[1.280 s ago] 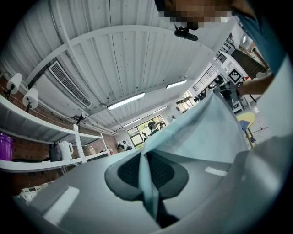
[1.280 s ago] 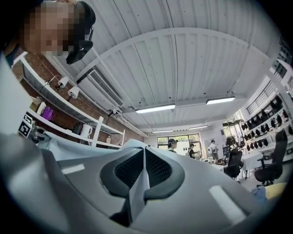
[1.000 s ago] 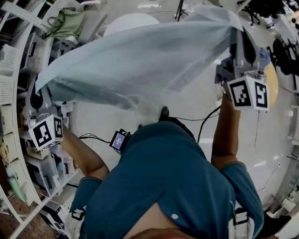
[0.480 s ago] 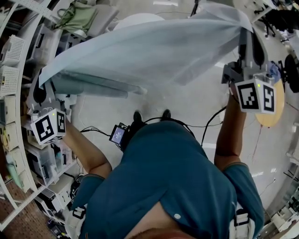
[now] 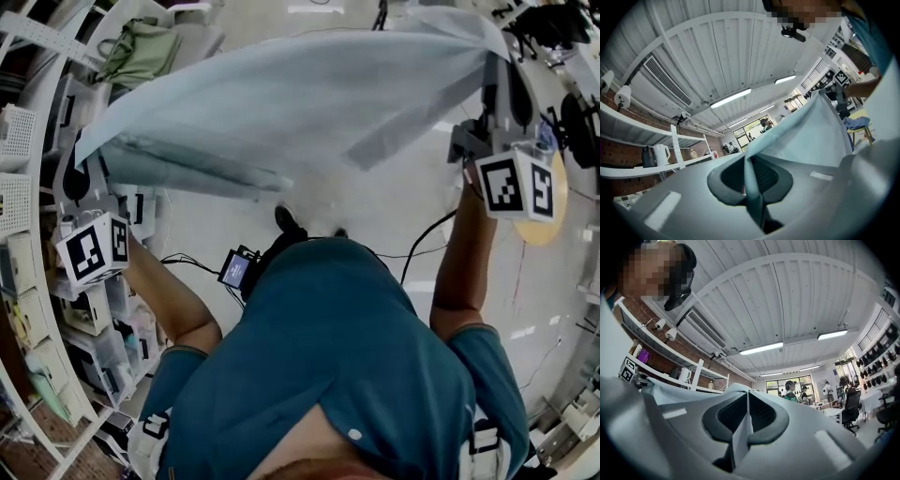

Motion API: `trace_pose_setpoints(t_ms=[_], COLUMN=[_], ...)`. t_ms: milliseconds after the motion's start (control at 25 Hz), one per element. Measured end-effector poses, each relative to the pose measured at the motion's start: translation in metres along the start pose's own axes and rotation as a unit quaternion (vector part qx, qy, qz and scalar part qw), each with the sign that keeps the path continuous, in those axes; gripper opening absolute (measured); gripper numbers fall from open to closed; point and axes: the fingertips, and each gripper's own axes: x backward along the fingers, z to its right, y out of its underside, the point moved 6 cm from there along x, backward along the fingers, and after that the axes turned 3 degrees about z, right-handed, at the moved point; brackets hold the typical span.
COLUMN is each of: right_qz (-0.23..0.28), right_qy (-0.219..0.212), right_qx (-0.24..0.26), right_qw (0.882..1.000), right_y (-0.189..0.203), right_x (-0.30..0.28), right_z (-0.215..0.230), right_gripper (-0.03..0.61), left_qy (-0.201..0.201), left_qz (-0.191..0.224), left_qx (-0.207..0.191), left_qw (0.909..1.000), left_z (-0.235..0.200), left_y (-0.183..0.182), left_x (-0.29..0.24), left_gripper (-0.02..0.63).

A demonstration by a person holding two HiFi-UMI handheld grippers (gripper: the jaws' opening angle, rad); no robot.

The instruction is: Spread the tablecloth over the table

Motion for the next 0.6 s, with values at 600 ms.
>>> trace_pose_setpoints(t_ms=[600], right_qz=[0.002], right_qy=[0.06], right_qx=[0.042], right_qw=[0.997], right_y=[0.008], right_x=[-0.074], right_z=[-0.04], right_gripper=[0.014], left_qy=[0.098], left_qz=[0.018], left_qx=[-0.009], left_qw=[0.995], left_z=[-0.064], left_y=[0.054], left_x=[-0.105], left_gripper=[0.0])
